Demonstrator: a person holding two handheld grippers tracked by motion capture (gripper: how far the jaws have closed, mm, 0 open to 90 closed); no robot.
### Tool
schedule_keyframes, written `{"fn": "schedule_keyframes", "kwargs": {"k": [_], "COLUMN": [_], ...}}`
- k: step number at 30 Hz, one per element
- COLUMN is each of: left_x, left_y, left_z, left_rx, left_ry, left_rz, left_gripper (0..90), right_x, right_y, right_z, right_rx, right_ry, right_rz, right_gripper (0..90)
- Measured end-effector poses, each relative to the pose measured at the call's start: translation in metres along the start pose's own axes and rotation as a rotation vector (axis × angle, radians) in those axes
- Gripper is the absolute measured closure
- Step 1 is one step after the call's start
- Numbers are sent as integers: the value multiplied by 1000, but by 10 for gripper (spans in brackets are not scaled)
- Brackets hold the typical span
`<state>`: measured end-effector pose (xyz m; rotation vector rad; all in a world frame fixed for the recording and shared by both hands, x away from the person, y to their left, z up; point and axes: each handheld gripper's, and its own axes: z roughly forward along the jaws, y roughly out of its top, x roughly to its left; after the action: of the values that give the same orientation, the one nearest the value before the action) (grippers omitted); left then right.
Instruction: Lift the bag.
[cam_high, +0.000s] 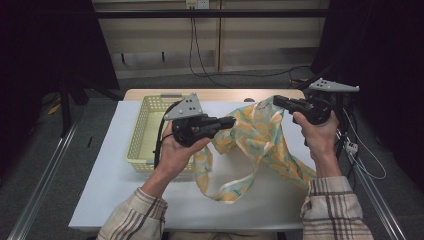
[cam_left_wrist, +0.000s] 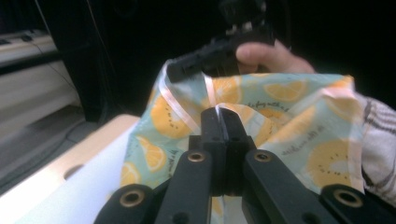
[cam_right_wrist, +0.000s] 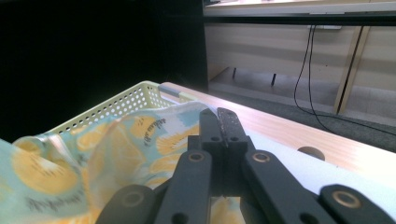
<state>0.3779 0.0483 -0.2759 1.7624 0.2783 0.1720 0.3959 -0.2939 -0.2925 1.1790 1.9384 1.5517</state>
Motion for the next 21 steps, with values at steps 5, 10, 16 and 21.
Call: {"fn": "schedule_keyframes", "kwargs": {"k": [5, 10, 16, 21], "left_x": [3, 4, 4, 5], "left_y": [15, 25, 35, 38], "left_z": [-16, -30, -43, -51], "left_rx": [-43, -73, -93, -117], "left_ry": [15, 22, 41, 46], "left_rz": [12, 21, 34, 11], "left_gripper": [900, 900, 900, 900], "right_x": [-4, -9, -17, -20], "right_y": [9, 20, 35, 41], "right_z": [-1, -2, -2, -5], "right_rx": [-14, -32, -43, -65], "right_ry": [-15, -40, -72, -73], "right_rz": [-2, -11, -21, -23], "right_gripper": [900, 900, 900, 900]}}
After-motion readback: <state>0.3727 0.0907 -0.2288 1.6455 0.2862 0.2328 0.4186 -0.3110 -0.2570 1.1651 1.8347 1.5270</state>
